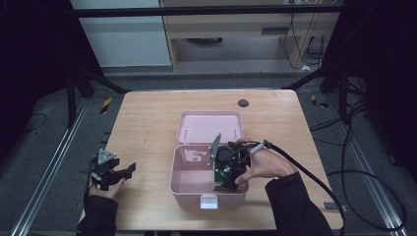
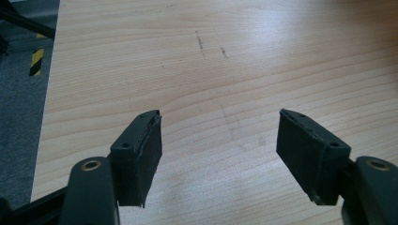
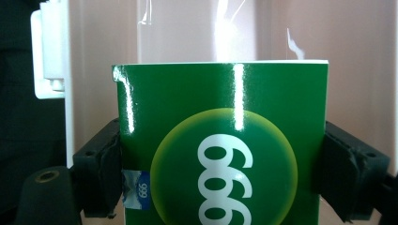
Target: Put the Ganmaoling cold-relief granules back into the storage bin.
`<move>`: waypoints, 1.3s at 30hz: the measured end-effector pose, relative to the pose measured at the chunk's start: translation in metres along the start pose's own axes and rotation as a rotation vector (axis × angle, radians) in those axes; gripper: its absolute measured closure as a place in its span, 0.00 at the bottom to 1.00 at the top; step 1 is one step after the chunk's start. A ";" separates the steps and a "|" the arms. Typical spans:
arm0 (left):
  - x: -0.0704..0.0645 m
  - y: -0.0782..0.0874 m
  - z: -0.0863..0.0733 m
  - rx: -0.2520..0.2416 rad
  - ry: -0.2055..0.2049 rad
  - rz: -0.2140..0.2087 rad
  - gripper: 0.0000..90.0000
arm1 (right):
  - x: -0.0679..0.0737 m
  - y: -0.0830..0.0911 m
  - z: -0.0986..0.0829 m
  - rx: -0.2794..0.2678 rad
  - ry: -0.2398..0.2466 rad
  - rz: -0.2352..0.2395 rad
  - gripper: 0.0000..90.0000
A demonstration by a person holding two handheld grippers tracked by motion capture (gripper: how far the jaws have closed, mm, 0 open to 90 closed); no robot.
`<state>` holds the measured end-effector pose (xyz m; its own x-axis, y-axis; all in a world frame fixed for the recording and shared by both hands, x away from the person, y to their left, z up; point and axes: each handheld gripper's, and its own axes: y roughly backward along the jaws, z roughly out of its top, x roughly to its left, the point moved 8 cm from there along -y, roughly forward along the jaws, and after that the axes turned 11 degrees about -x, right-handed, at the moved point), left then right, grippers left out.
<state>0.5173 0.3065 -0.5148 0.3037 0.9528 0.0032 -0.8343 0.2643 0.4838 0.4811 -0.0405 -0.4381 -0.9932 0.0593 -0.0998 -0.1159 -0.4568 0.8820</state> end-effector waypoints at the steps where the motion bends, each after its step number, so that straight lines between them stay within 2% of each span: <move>1: 0.000 0.000 0.000 0.000 0.000 0.000 0.34 | 0.000 -0.001 0.000 -0.001 -0.002 -0.002 0.17; 9: 0.000 0.000 0.000 0.000 0.001 0.000 0.34 | 0.000 -0.005 -0.003 0.031 0.005 -0.013 0.16; 13: 0.000 0.000 0.000 0.000 0.001 0.000 0.34 | 0.000 0.002 0.001 -0.004 0.002 -0.014 0.16; 16: 0.000 0.000 0.000 0.000 0.001 0.000 0.34 | -0.001 0.008 0.002 -0.028 0.004 -0.033 0.15; 22: 0.000 0.000 0.000 0.000 0.001 0.001 0.34 | -0.005 0.029 0.010 -0.140 -0.023 -0.078 0.13; 26: 0.000 0.000 0.000 0.000 0.001 0.000 0.34 | -0.009 0.048 0.011 -0.203 -0.046 -0.139 0.14; 30: 0.000 0.000 0.000 0.000 0.002 -0.001 0.35 | -0.016 0.068 0.005 -0.226 -0.064 -0.231 0.14; 33: -0.001 0.001 0.000 0.001 0.003 -0.005 0.36 | -0.020 0.081 -0.001 -0.269 -0.086 -0.292 0.14; 39: -0.002 0.001 0.000 0.003 0.001 -0.008 0.37 | -0.026 0.098 -0.025 -0.336 -0.173 -0.370 0.14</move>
<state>0.5162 0.3052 -0.5139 0.3101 0.9507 -0.0019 -0.8305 0.2718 0.4863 0.4957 -0.1088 -0.3605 -0.8733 0.4031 -0.2736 -0.4823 -0.6356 0.6029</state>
